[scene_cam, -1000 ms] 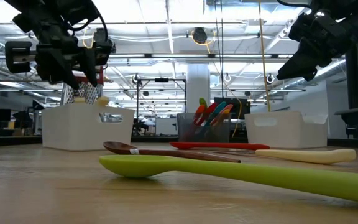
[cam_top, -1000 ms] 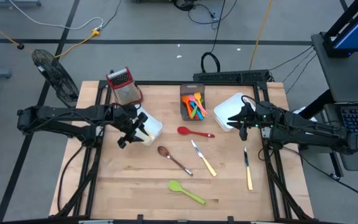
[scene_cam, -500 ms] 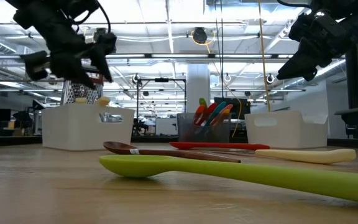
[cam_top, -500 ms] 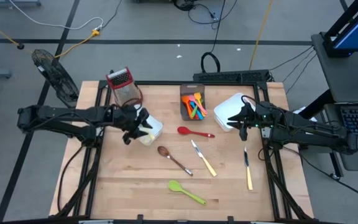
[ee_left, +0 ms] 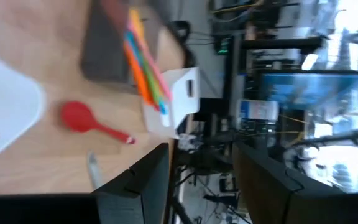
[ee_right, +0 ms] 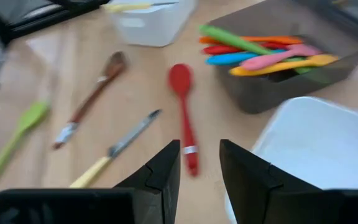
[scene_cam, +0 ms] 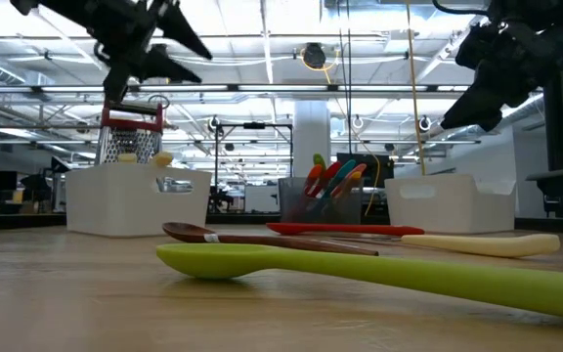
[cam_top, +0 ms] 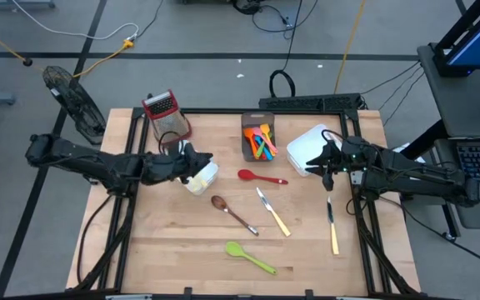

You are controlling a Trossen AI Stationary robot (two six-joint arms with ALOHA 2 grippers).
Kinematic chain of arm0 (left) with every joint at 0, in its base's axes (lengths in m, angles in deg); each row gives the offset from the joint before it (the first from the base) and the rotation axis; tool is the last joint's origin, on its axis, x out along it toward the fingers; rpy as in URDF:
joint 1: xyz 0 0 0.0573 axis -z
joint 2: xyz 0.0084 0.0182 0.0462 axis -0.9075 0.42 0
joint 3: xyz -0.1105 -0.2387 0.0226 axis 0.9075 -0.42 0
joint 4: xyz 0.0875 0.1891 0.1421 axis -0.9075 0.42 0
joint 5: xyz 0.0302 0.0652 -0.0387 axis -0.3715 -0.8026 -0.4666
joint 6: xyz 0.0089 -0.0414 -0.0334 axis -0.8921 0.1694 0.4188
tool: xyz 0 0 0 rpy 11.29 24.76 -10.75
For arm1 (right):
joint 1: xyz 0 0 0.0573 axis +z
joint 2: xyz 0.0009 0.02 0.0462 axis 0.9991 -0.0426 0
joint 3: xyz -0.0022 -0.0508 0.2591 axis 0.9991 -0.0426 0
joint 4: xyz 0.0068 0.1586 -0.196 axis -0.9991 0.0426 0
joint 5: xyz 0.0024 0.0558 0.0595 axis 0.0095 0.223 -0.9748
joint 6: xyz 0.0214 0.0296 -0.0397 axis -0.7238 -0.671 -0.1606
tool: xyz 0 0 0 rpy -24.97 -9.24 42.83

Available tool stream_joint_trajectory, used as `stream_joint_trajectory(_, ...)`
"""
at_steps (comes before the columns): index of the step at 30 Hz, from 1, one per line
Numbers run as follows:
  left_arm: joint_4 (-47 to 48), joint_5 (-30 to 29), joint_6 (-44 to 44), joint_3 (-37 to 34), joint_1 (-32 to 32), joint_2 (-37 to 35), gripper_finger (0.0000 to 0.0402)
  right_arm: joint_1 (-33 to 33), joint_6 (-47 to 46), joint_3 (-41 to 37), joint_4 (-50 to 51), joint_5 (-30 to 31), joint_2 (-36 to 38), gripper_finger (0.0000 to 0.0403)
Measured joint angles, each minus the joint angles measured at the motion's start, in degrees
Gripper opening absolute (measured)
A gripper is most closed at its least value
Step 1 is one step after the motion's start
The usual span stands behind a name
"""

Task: Pick & Place Kitchen Items
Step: Put the yellow table knife into the left white bin

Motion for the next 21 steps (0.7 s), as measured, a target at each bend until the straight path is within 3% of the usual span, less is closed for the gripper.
stream_joint_trajectory(8, -12.0, -11.3, -9.1, 0.0, 8.2, 6.0, 0.0179, 0.0, 0.0, 0.0, 0.2, -12.0, 0.0, 0.0105)
stream_joint_trajectory(16, -16.0, -11.8, -16.7, 0.0, 12.0, 12.1, 0.0179, 0.1, -0.7, 0.0, 0.3, -23.3, 0.0, 0.0105)
stream_joint_trajectory(21, -13.2, -9.7, -27.0, 0.0, 12.6, 12.9, 0.0179, 1.3, -4.6, 0.0, 0.1, -23.8, 0.0, 0.0105)
